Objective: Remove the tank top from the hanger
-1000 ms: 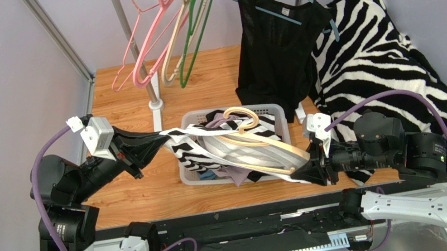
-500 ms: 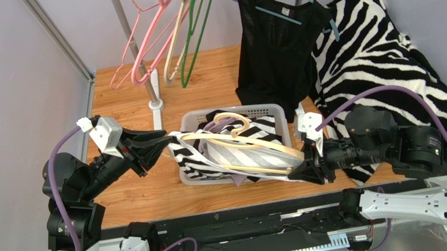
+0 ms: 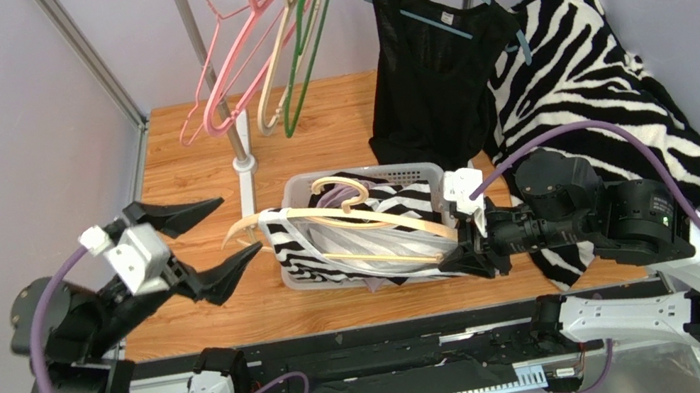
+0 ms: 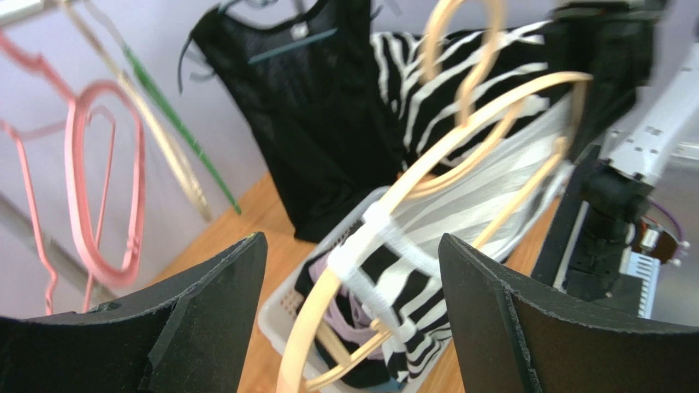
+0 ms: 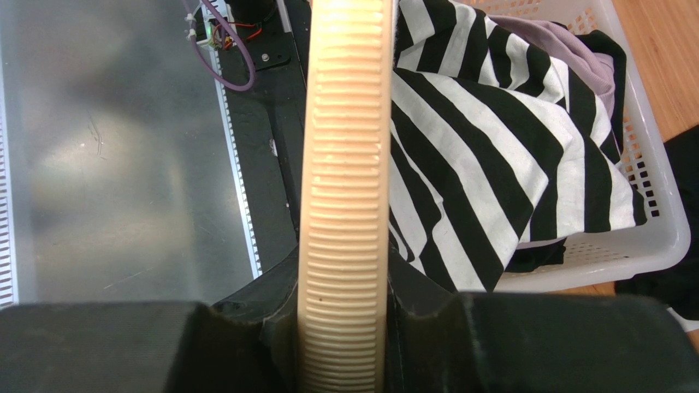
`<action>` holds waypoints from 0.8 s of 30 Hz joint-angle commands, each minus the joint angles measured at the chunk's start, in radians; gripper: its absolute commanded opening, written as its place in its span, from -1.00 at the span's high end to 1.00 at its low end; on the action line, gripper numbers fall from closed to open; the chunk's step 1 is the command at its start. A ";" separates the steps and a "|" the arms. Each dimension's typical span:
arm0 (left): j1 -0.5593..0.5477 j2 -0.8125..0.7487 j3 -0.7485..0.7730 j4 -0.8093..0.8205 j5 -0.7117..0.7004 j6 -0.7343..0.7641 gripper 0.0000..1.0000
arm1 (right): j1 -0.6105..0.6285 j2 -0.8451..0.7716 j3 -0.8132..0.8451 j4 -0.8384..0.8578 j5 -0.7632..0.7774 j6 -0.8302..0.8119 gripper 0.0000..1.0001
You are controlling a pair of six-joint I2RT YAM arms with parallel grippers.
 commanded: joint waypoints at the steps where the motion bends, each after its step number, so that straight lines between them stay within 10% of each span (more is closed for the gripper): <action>1: 0.007 0.032 0.063 -0.075 0.214 0.109 -0.72 | 0.001 0.014 0.046 0.034 -0.019 -0.027 1.00; 8: 0.007 0.080 -0.054 0.098 0.379 0.058 -0.81 | 0.001 0.028 0.043 0.040 -0.057 -0.028 1.00; 24: 0.004 0.161 0.100 -0.299 0.375 0.415 -0.82 | 0.002 0.071 0.131 -0.009 0.001 -0.100 1.00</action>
